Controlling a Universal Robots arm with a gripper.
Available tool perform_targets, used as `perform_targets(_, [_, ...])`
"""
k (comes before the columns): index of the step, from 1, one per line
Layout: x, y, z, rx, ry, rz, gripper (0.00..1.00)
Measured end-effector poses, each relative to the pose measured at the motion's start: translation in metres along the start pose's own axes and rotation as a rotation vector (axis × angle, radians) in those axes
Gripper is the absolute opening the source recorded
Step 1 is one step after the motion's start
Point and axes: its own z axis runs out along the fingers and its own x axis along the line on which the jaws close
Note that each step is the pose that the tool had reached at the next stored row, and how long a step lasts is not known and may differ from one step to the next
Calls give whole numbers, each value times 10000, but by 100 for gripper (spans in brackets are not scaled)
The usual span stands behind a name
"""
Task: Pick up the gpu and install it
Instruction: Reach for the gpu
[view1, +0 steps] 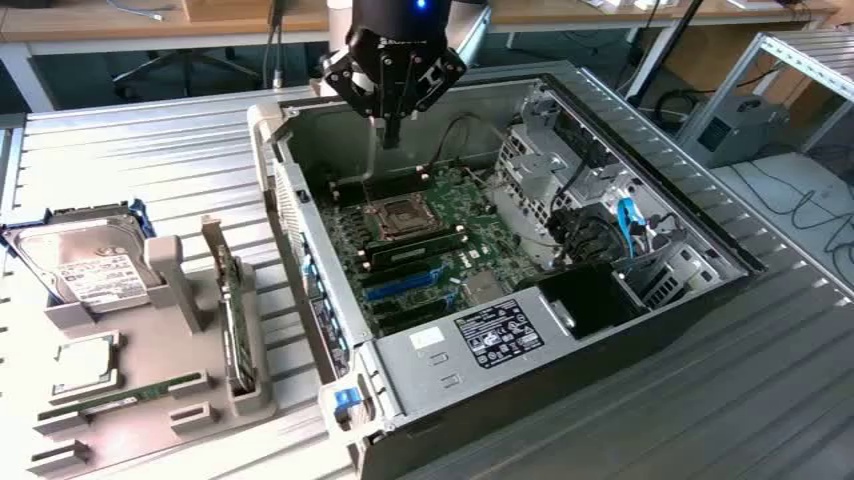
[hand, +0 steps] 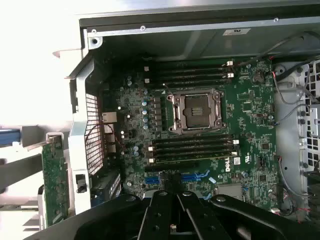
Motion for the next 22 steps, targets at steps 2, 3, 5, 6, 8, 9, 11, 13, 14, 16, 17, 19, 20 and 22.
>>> perform_targets(2, [43, -3, 0, 0, -1, 0, 11])
perform_targets(3, [79, -6, 1, 0, 0, 0, 11])
perform_targets(5, [117, -9, 2, 0, -1, 0, 11])
perform_targets(6, [120, -9, 2, 0, -1, 0, 11])
perform_targets(8, [132, -10, 2, 0, 0, 0, 11])
perform_targets(9, [139, -11, 3, -1, -1, 0, 11])
perform_targets(11, [150, -12, 3, 0, 0, 1, 11])
perform_targets(13, [167, -13, 3, 0, -1, 0, 11])
perform_targets(14, [171, -13, 4, -1, -1, 0, 11])
perform_targets(16, [181, -14, 4, 0, 0, 0, 11])
perform_targets(17, [187, -14, 4, 0, 0, 0, 11])
perform_targets(19, [200, -16, 4, 0, -1, 0, 11])
perform_targets(20, [208, -16, 5, 0, -1, 0, 11])
perform_targets(22, [222, -17, 6, 0, 0, 0, 11])
